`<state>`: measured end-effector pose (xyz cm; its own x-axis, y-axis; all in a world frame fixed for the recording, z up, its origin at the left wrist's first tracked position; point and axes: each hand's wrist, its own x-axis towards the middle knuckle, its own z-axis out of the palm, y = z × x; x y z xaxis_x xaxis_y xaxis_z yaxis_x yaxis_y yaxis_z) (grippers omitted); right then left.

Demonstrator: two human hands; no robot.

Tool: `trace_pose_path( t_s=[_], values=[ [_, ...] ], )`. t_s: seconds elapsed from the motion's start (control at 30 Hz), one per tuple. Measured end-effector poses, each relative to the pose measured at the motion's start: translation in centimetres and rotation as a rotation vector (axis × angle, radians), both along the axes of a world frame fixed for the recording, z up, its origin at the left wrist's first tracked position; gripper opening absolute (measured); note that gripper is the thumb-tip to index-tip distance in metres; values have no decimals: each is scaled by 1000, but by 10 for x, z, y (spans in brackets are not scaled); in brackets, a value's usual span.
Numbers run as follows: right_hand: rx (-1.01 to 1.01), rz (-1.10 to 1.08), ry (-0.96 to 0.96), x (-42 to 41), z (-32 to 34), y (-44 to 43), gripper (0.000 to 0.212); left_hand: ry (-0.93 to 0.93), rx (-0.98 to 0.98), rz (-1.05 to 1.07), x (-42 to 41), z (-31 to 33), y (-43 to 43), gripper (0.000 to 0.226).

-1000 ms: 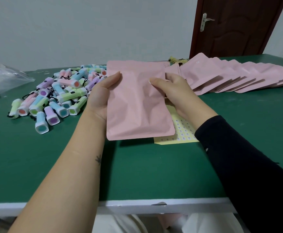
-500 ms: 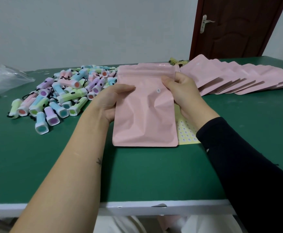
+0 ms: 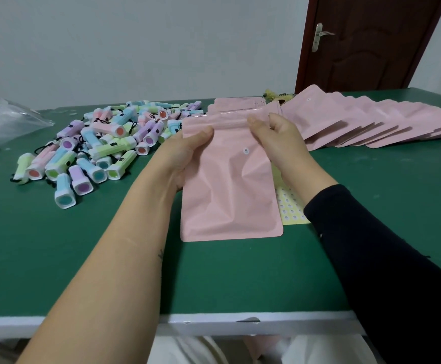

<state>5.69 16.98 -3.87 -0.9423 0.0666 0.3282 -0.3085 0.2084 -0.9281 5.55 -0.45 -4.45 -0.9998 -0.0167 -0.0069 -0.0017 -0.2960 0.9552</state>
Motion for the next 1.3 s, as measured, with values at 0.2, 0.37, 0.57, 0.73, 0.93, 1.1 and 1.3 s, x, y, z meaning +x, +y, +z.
trace_pose_path(
  t_s=[0.2, 0.37, 0.57, 0.73, 0.93, 1.1, 1.3],
  values=[
    [42, -49, 47, -4, -3, 2, 47, 43, 57, 1, 3, 3, 7, 29],
    [29, 19, 23, -3, -2, 1, 41, 65, 65, 93, 0, 1, 5, 33],
    [-210, 148, -119, -2, -1, 0, 42, 36, 69, 96, -4, 4, -4, 14],
    [-374, 534, -409, -1, 0, 7, 52, -20, 524, 259, -12, 8, -20, 25],
    [-461, 534, -382, 1, -17, -14, 25, -33, 810, 401, -9, 3, -29, 23],
    [-395, 372, -350, -6, -22, -14, 14, -65, 818, 393, -9, 3, -24, 26],
    [-415, 266, -326, -1, -17, -12, 25, -79, 852, 345, -8, 1, -21, 29]
  ],
)
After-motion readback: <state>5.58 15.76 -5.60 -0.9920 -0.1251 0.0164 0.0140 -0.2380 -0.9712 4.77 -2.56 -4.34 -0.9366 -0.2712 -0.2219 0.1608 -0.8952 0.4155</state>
